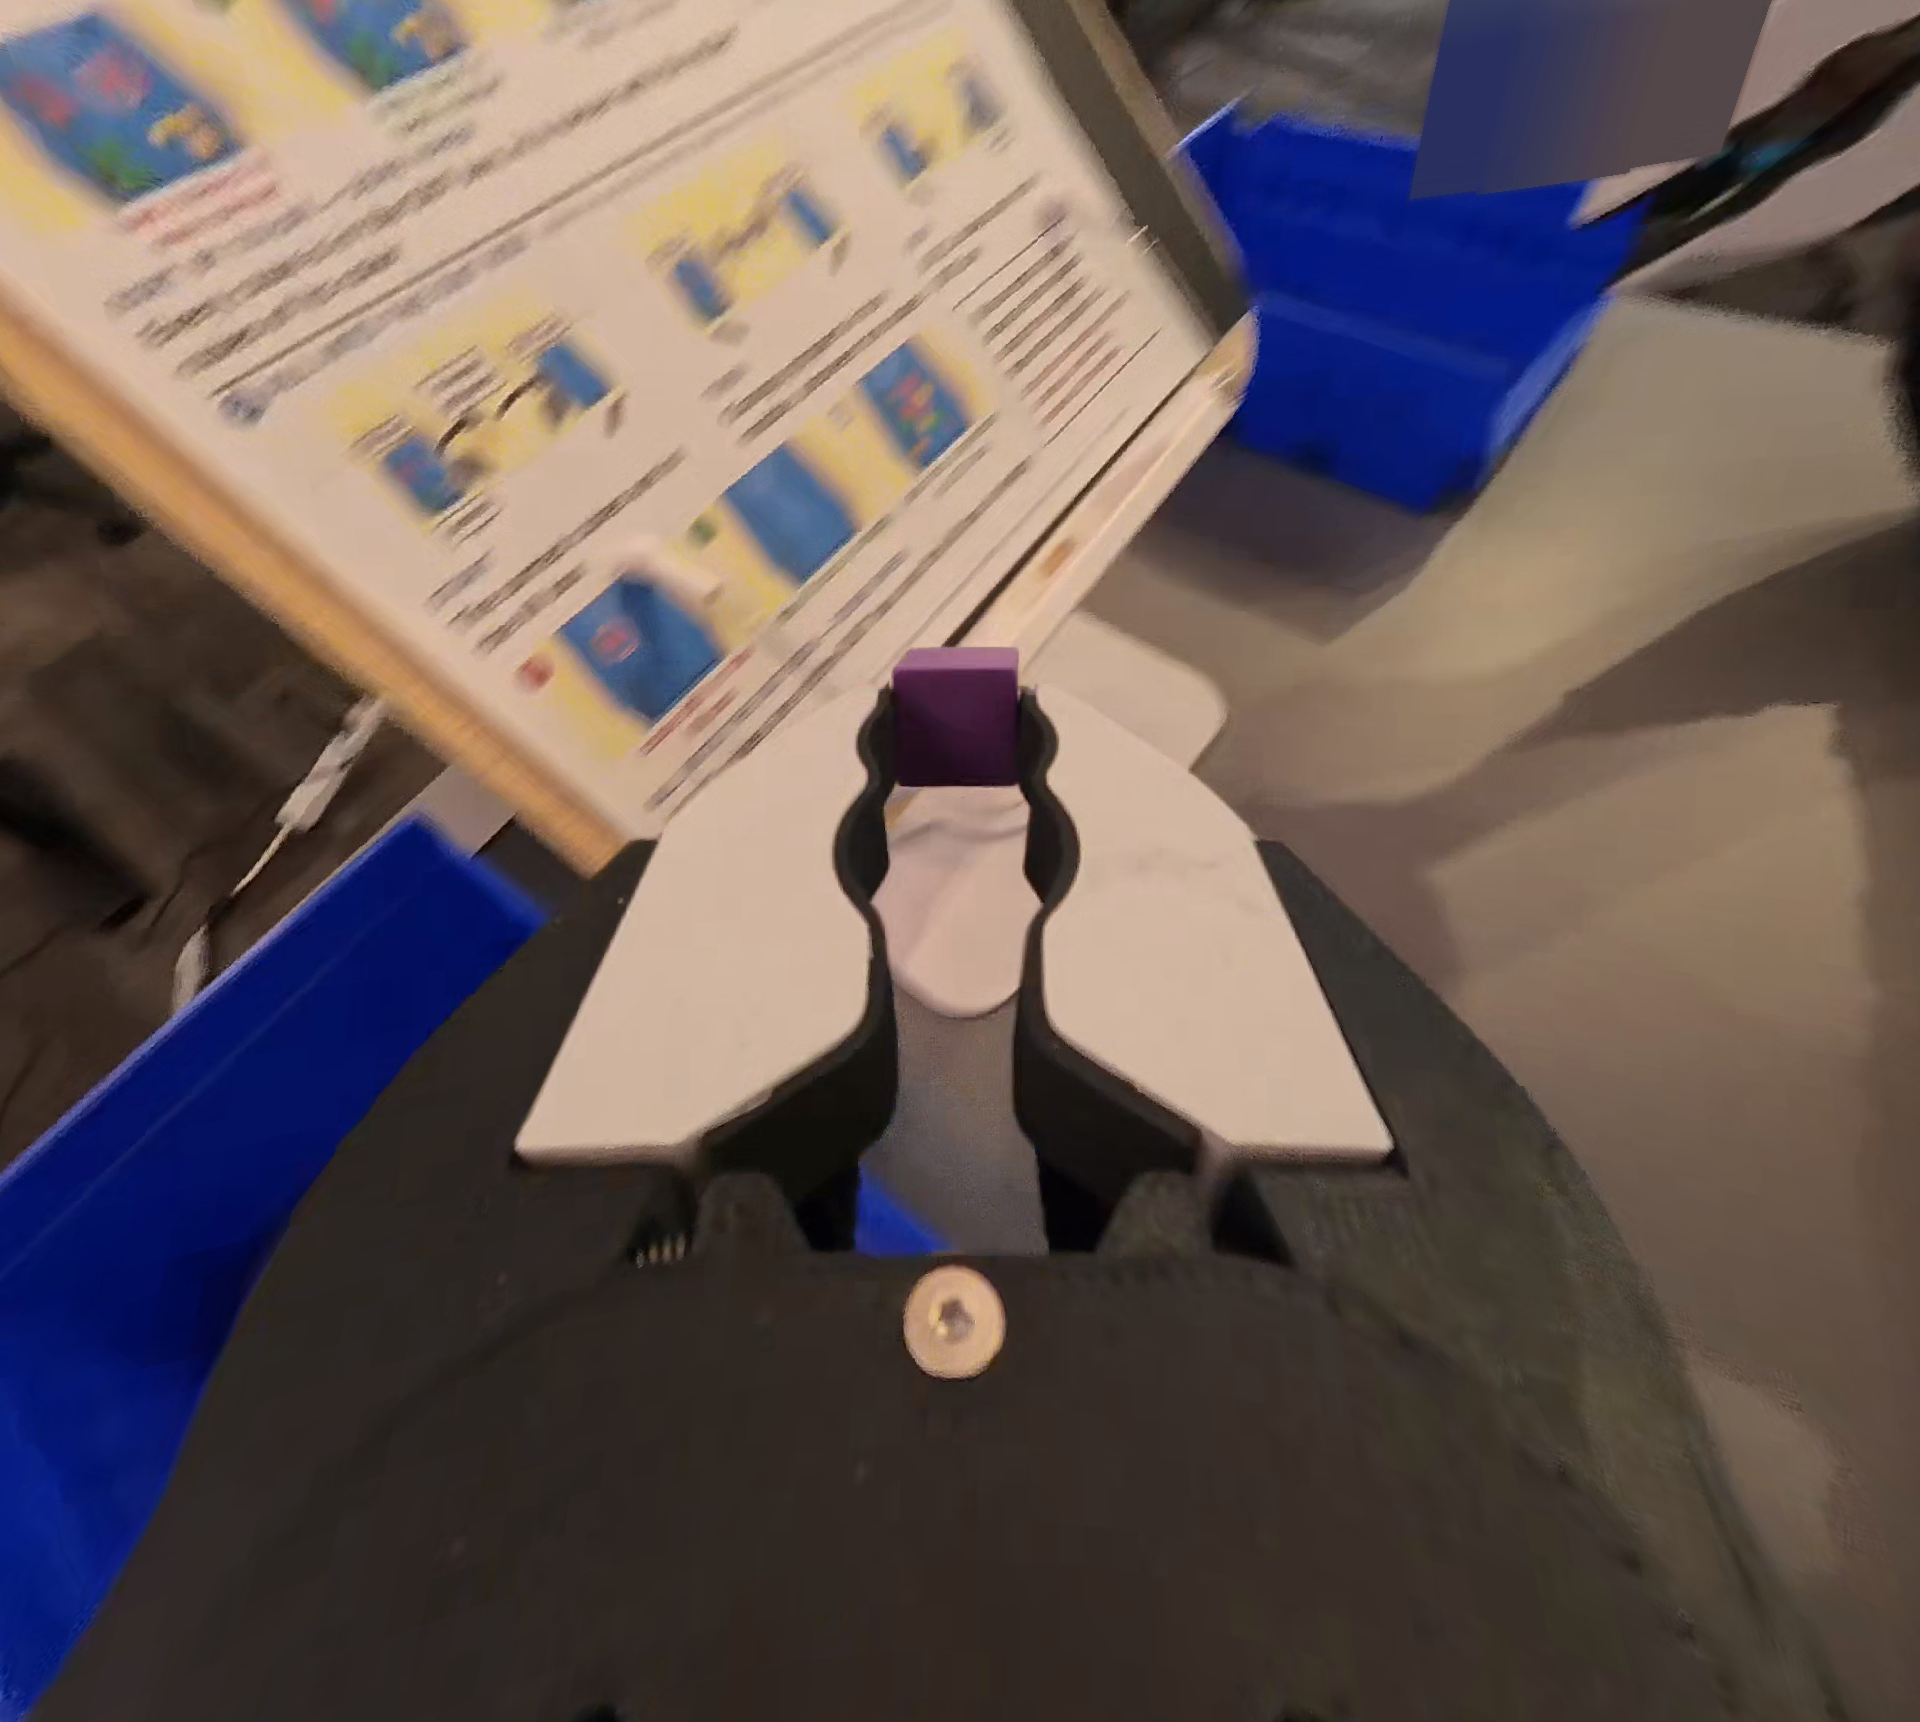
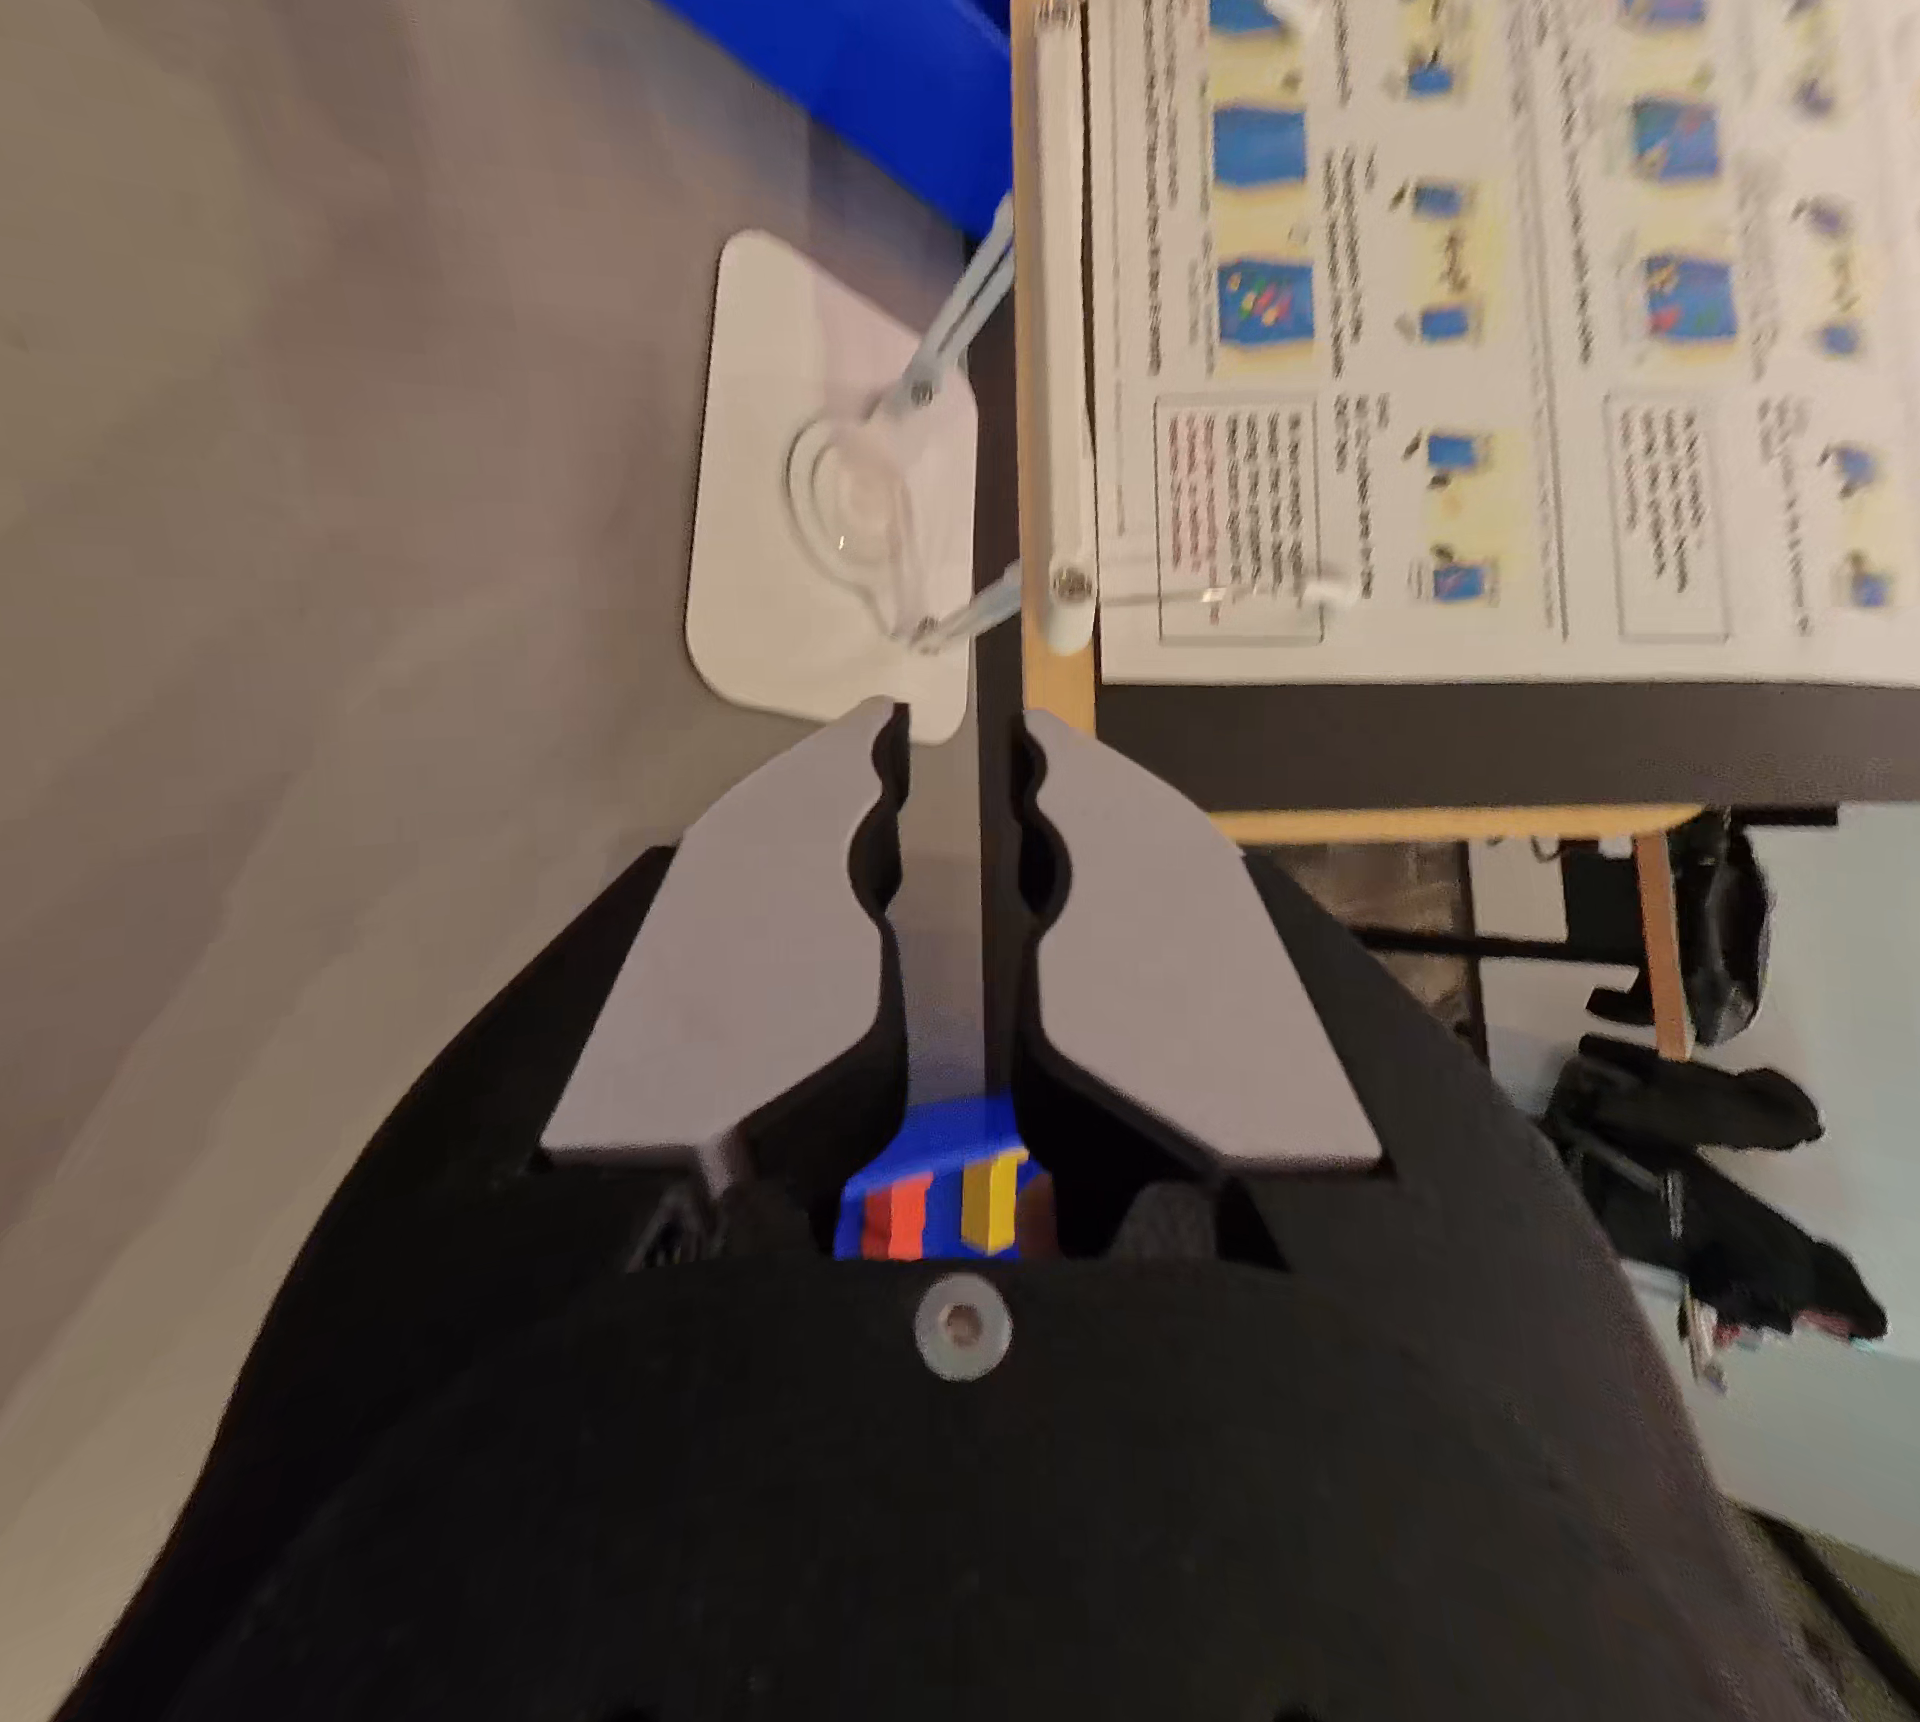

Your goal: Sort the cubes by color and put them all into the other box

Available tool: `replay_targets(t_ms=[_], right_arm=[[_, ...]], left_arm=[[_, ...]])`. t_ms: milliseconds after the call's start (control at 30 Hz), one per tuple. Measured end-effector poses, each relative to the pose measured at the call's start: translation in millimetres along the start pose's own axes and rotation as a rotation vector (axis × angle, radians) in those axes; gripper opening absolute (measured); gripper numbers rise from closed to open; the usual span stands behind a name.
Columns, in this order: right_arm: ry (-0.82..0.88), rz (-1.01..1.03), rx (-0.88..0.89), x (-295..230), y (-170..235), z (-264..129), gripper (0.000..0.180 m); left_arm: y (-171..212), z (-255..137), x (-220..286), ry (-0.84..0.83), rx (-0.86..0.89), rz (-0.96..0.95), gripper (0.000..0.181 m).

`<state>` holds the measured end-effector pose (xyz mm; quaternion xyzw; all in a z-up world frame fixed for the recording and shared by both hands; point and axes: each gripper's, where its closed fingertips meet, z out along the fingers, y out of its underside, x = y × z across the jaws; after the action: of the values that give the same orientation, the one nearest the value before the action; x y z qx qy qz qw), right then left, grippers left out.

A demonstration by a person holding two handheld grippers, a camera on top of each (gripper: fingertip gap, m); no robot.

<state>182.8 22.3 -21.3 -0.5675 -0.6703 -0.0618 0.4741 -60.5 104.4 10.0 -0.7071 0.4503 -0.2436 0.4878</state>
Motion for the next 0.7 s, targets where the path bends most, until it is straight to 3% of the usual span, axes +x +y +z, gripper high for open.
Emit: replay_targets(t_ms=[333,700], right_arm=[[0.236,-0.124,0.291,-1.7,-61.1,22.4,0.046],[0.372,-0.179,0.458,-11.2,-90.5,19.8,0.045]], left_arm=[[-46.6,42.7,111.4,0.504,0.276,-0.072,0.022],[-46.8,76.2,178.4,0.823,0.366,-0.226,0.022]])
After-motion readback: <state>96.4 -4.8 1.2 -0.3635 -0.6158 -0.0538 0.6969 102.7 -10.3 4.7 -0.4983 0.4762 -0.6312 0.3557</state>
